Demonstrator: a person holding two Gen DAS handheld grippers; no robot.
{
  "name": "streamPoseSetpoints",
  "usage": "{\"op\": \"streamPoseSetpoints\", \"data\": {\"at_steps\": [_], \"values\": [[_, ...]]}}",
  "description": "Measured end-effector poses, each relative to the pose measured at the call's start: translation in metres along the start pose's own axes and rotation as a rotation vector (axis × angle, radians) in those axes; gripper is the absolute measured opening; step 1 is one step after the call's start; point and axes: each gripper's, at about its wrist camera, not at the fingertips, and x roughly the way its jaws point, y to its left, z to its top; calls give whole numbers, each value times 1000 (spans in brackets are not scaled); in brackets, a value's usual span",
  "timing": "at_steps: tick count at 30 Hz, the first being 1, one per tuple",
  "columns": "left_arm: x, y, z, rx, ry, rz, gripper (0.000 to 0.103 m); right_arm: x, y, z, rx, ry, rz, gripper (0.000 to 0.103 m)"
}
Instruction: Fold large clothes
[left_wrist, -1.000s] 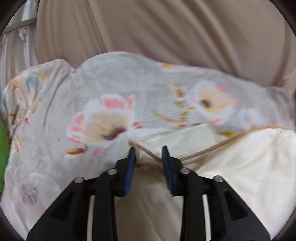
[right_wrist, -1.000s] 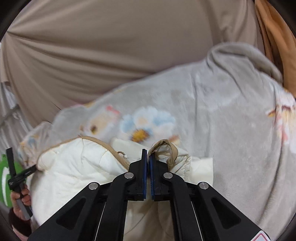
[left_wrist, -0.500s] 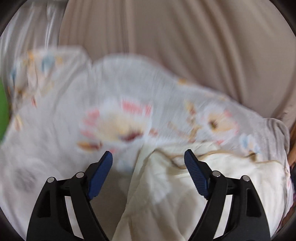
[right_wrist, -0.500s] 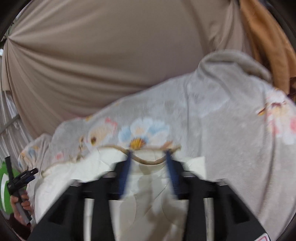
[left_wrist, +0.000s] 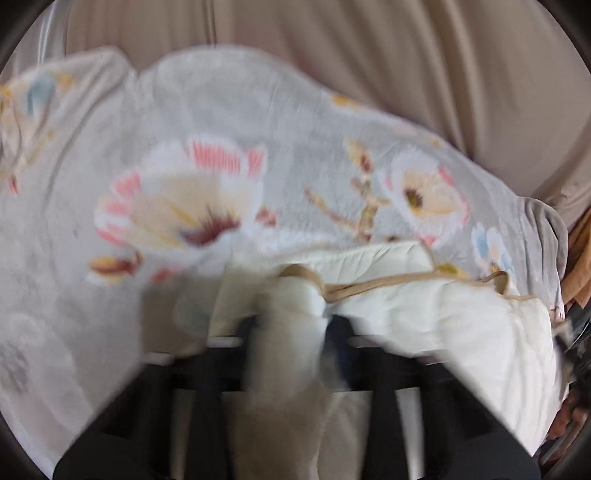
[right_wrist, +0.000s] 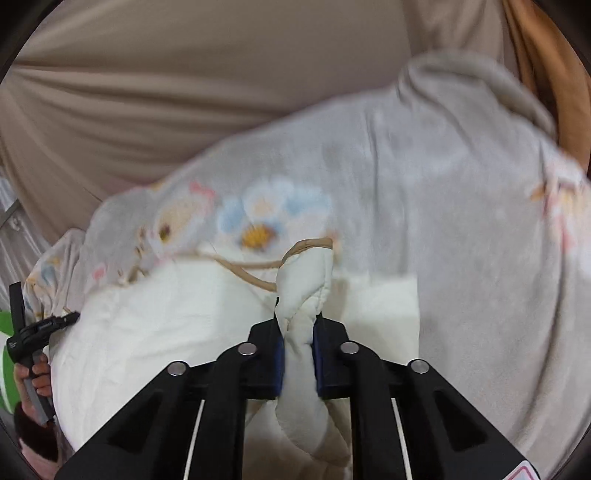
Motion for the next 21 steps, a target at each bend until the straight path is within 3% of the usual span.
{"op": "streamPoseSetpoints", "data": {"at_steps": [3, 4, 6, 8, 11, 13, 17, 21], "values": [[-47, -4, 12, 13, -163, -35, 11, -58, 24, 19, -45, -226, 140, 10], [-59, -7, 15, 22, -210, -17, 11, -69, 30, 23, -58, -280, 146, 10], [-59, -18, 18, 68, -241, 51, 11, -67, 36, 27, -79, -314, 67, 10], [-27, -23, 16, 91, -159, 84, 11, -30, 27, 25, -72, -207, -20, 10], [45, -24, -7, 133, -2, 165, 13, 61, -6, -5, -8, 91, -142, 15], [56, -28, -18, 153, -20, 213, 13, 74, -10, -10, 11, 142, -123, 14], [52, -30, -18, 171, -33, 245, 16, 69, 1, -7, -63, 132, -194, 21], [8, -29, -15, 144, -155, 279, 31, 15, 12, 4, -41, -58, -270, 34]]}}
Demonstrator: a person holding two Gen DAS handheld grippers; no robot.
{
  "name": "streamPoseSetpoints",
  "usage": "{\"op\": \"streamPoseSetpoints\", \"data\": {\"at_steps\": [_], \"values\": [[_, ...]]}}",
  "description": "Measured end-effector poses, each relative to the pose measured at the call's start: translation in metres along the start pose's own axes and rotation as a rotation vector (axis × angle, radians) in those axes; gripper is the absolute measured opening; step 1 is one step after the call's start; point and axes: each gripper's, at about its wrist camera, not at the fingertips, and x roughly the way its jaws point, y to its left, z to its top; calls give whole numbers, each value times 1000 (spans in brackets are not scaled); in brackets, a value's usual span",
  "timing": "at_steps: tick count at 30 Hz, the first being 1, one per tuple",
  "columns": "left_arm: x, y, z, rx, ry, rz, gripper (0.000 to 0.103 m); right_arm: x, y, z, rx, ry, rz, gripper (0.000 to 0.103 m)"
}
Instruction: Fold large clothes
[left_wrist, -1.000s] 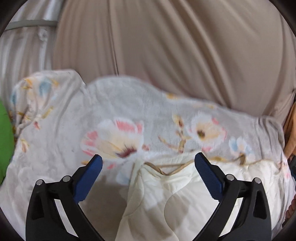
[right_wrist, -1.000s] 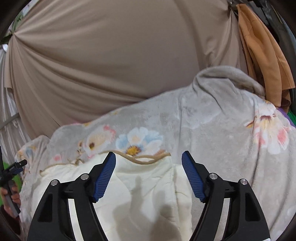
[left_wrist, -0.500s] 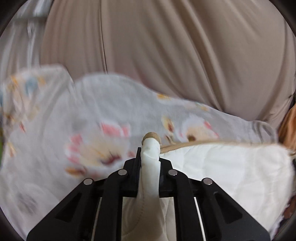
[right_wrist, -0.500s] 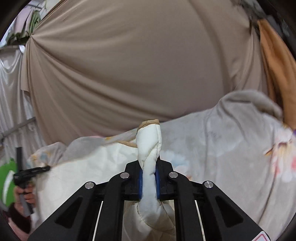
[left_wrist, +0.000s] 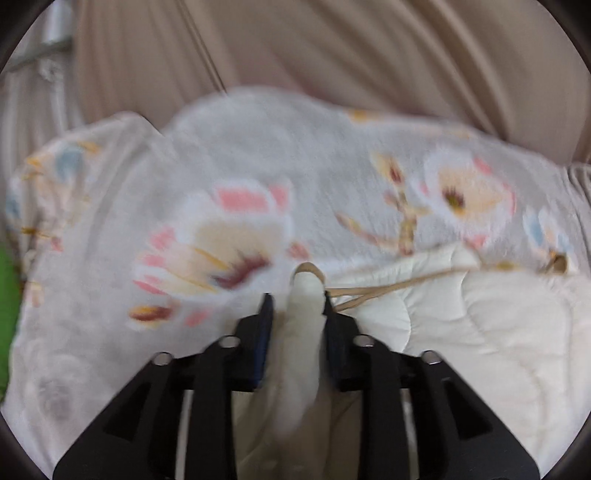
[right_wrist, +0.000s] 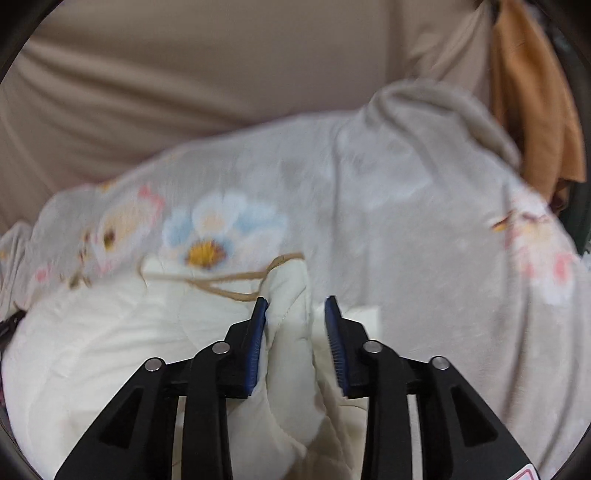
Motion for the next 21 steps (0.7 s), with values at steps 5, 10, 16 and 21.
{"op": "streamPoseSetpoints", "data": {"at_steps": [5, 10, 16, 21], "values": [[-85, -26, 0, 53, -140, -150, 33, -66, 47, 5, -120, -125, 140, 36], [-106, -99, -31, 232, -53, -320, 44, -68, 147, -43, -400, 20, 393, 29], [-59, -102, -53, 268, -4, -178, 44, -32, 132, -60, -467, 49, 254, 26], [-28, -74, -28, 214, 12, -74, 46, 5, 55, -15, -265, 90, 68, 26]]}}
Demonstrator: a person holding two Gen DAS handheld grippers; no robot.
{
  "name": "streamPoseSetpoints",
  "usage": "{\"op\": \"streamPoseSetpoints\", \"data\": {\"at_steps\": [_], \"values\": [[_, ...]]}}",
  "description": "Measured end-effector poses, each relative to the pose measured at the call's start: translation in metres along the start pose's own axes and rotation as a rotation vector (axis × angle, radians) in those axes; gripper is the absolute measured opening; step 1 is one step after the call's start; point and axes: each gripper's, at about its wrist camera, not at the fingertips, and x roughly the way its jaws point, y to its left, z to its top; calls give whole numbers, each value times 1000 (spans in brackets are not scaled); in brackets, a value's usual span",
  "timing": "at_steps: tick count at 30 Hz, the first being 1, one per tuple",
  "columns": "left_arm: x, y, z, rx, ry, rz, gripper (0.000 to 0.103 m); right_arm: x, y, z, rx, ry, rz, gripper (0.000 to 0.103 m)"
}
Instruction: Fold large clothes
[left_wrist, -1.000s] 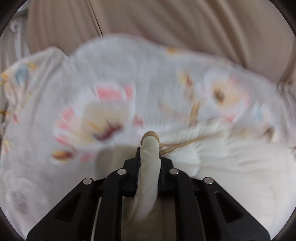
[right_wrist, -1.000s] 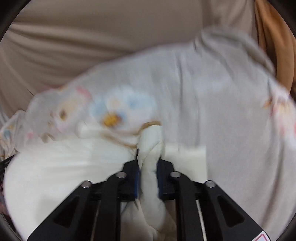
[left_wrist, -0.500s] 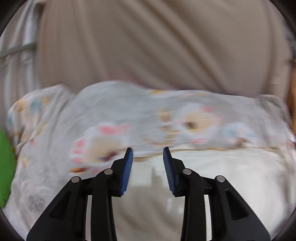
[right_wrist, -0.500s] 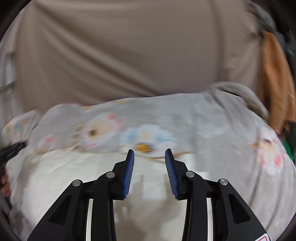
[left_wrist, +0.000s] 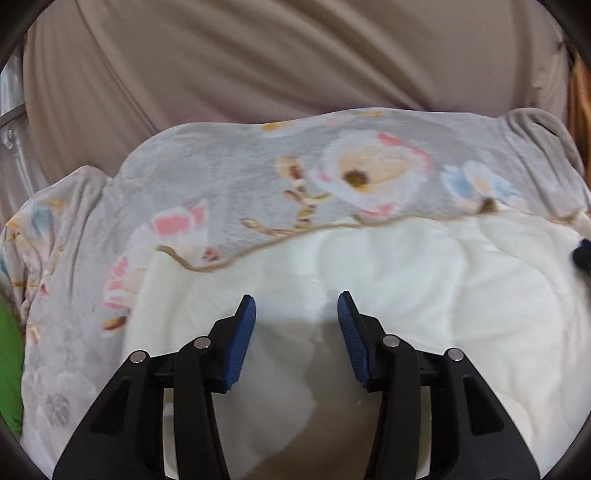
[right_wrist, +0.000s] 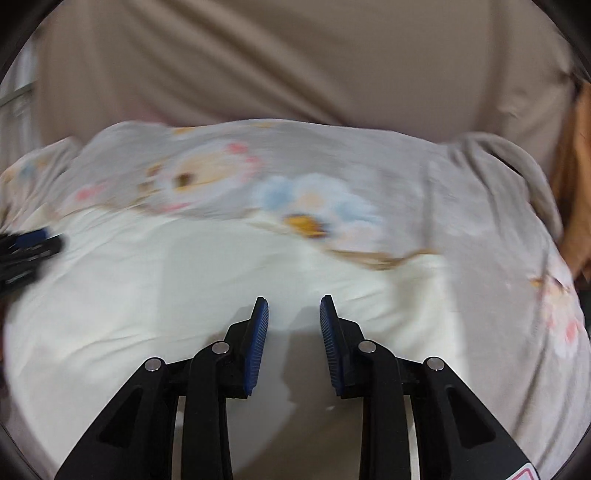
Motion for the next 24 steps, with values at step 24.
{"op": "streamPoseSetpoints", "data": {"at_steps": [24], "values": [[81, 23, 14, -52, 106, 63, 54, 69, -46, 3, 120, 124, -16, 27]]}}
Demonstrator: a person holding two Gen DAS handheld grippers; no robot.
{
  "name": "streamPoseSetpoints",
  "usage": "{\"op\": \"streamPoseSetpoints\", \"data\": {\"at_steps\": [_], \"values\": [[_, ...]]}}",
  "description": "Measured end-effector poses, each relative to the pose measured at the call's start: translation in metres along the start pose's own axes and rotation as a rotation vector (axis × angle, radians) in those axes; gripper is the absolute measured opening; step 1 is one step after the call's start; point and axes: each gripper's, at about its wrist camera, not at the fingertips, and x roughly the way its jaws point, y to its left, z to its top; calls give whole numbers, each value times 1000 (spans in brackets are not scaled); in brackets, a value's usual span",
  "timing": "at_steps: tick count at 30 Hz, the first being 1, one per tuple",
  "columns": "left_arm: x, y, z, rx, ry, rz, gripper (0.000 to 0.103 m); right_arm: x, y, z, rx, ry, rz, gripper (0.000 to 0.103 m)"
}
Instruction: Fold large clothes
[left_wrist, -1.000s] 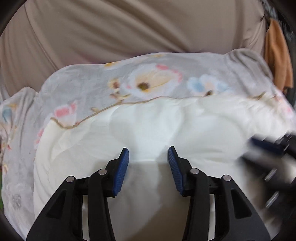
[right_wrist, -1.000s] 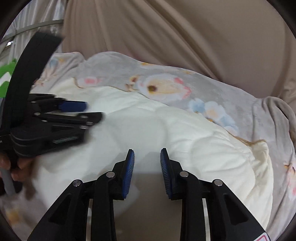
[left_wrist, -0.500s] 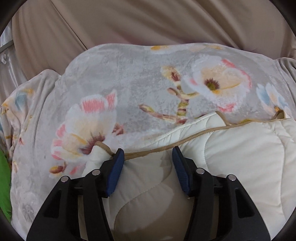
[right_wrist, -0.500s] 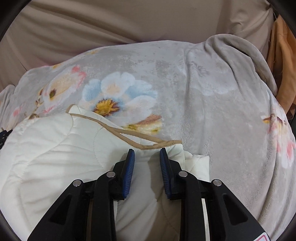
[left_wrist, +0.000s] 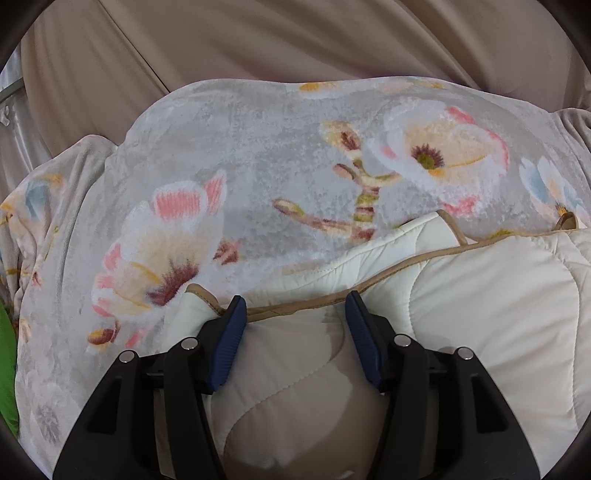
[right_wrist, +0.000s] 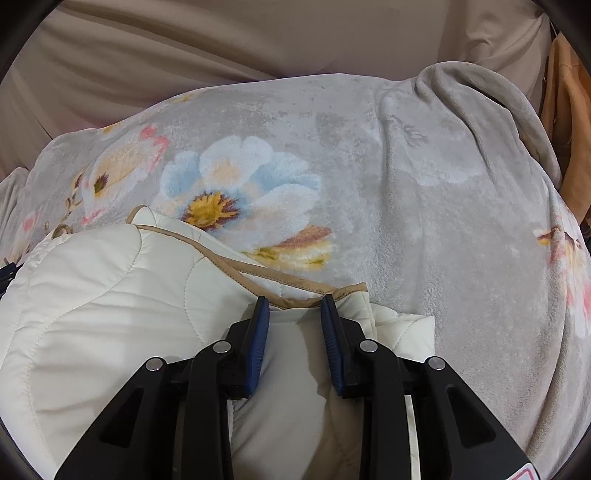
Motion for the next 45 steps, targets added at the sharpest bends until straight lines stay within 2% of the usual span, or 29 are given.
{"op": "streamPoseSetpoints", "data": {"at_steps": [15, 19, 22, 25, 27, 30, 32, 34, 36, 40, 43, 45], "values": [[-2, 1, -1, 1, -4, -1, 54, 0, 0, 0, 4, -3, 9, 28], [-10, 14, -2, -50, -21, -67, 55, -14, -12, 2, 63, -34, 79, 31], [-39, 35, -6, -113, -80, -100, 56, -41, -7, 6, 70, -83, 92, 33], [-78, 53, -2, -123, -160, -91, 68, -73, 24, 17, -10, -112, 162, 35], [-90, 60, 7, -128, -174, -90, 76, -86, 64, 28, -105, -111, 223, 35], [-75, 59, 20, -113, -127, -84, 76, -77, 137, 47, -245, -49, 333, 35], [-49, 57, 20, -117, -69, -52, 76, -59, 181, 55, -291, -13, 361, 35], [-26, 55, 16, -122, -19, -38, 76, -25, 223, 65, -318, 47, 380, 26], [-8, 55, 9, -125, 21, -31, 75, 5, 250, 67, -324, 90, 400, 11], [4, 61, 8, -170, 33, -62, 77, 68, 277, 61, -346, 202, 368, 0], [17, 60, 9, -172, 48, -62, 82, 83, 267, 66, -276, 223, 424, 0], [27, 63, 10, -175, 72, -70, 83, 85, 263, 68, -255, 225, 422, 0]]}}
